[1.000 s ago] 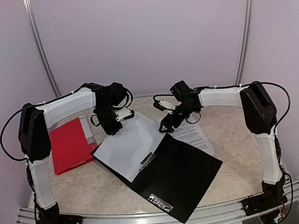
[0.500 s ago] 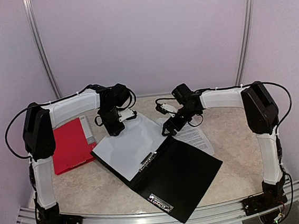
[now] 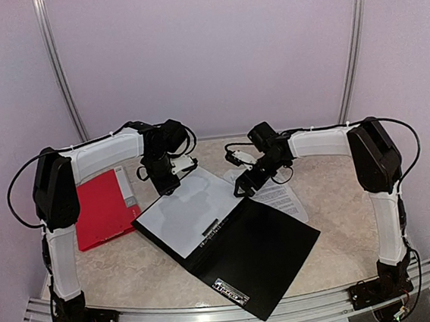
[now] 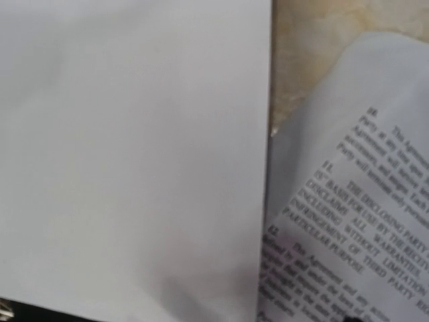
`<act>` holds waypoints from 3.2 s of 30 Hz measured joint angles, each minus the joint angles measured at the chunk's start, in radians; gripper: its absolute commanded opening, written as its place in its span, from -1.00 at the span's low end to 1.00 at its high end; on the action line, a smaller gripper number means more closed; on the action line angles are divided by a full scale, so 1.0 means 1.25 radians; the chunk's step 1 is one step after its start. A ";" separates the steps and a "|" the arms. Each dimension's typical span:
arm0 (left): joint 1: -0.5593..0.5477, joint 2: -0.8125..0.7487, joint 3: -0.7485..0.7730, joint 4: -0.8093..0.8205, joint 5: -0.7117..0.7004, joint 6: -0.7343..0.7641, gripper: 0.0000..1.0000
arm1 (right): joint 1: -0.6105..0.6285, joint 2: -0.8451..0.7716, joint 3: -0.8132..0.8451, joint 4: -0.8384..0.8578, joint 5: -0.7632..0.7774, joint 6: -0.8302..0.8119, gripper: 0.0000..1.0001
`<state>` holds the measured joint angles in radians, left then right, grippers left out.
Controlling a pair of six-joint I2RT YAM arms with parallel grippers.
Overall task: Put the files into the folder
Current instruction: Place the file on the spring clip of the folder, then close the spring clip on the folder.
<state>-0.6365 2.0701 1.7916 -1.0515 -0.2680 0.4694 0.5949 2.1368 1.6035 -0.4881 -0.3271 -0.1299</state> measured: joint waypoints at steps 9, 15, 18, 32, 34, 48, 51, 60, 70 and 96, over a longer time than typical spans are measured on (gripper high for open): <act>0.000 -0.033 -0.047 0.039 -0.012 -0.007 0.28 | 0.021 0.000 0.000 0.009 0.037 0.006 0.55; -0.006 -0.127 -0.106 0.095 -0.034 -0.045 0.51 | 0.033 -0.023 -0.030 0.030 0.066 0.016 0.53; -0.011 -0.172 -0.112 0.113 -0.030 -0.096 0.55 | 0.042 -0.062 -0.059 0.040 0.082 0.022 0.51; -0.060 -0.362 -0.387 0.237 0.144 -0.475 0.55 | 0.211 -0.289 -0.242 0.096 0.143 0.070 0.25; -0.057 -0.381 -0.423 0.255 0.171 -0.521 0.56 | 0.248 -0.294 -0.253 0.096 0.150 0.075 0.23; 0.026 -0.433 -0.601 0.399 0.387 -0.745 0.57 | 0.358 -0.249 -0.225 0.070 0.181 0.072 0.19; 0.039 -0.429 -0.608 0.415 0.417 -0.759 0.57 | 0.359 -0.226 -0.212 0.067 0.181 0.073 0.19; 0.068 -0.366 -0.609 0.437 0.469 -0.771 0.57 | 0.360 -0.201 -0.199 0.058 0.175 0.072 0.19; 0.072 -0.311 -0.624 0.450 0.487 -0.770 0.57 | 0.360 -0.196 -0.176 0.054 0.173 0.072 0.20; 0.082 -0.265 -0.650 0.509 0.516 -0.763 0.57 | 0.383 -0.161 -0.120 0.004 0.154 -0.002 0.00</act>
<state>-0.5335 1.7386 0.9791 -0.4149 0.3767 -0.4847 1.0733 1.9362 1.4540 -0.4831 -0.1341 -0.1329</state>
